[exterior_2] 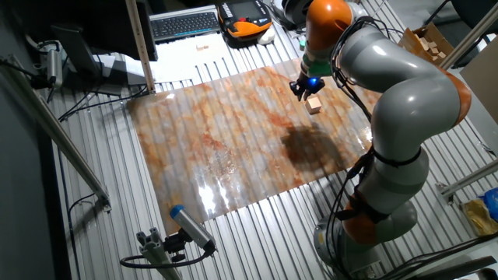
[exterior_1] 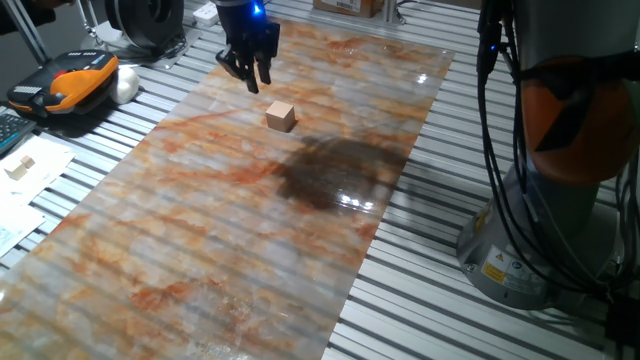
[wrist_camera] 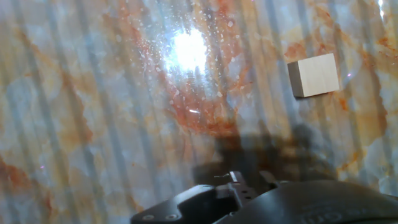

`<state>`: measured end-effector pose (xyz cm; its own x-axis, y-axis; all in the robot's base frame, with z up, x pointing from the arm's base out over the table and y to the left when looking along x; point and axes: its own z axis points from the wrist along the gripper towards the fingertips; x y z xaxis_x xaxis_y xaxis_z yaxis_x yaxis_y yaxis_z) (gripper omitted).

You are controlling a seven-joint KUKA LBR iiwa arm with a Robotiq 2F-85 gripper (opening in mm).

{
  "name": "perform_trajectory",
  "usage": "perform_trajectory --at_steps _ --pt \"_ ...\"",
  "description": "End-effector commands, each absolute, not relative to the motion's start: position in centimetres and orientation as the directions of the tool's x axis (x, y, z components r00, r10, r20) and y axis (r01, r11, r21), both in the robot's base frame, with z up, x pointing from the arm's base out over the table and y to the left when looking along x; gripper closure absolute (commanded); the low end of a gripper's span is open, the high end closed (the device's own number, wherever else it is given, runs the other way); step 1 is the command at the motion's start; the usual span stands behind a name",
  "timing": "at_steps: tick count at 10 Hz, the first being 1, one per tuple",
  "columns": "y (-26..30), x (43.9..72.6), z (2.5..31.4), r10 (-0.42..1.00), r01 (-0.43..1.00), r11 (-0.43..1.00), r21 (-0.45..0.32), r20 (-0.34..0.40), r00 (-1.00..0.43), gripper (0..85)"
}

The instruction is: Pick up one small block

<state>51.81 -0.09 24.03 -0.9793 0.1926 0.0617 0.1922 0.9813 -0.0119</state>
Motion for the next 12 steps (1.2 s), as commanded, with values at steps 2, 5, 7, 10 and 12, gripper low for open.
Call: perform_trajectory --at_steps 2,5,7,10,12 --pt "-0.06 51.84 23.94 0.191 0.191 0.982 -0.010 0.062 -0.980 85.0" --pt "-0.06 51.87 23.87 0.191 0.191 0.982 -0.010 0.061 -0.980 85.0" --pt "-0.10 51.89 23.79 0.197 0.197 0.980 -0.010 0.046 -0.979 85.0" --pt "-0.14 51.94 23.72 0.185 0.185 0.982 -0.024 0.009 -0.983 85.0" --pt "-0.24 52.05 23.52 0.185 0.185 0.982 -0.024 0.009 -0.983 85.0"
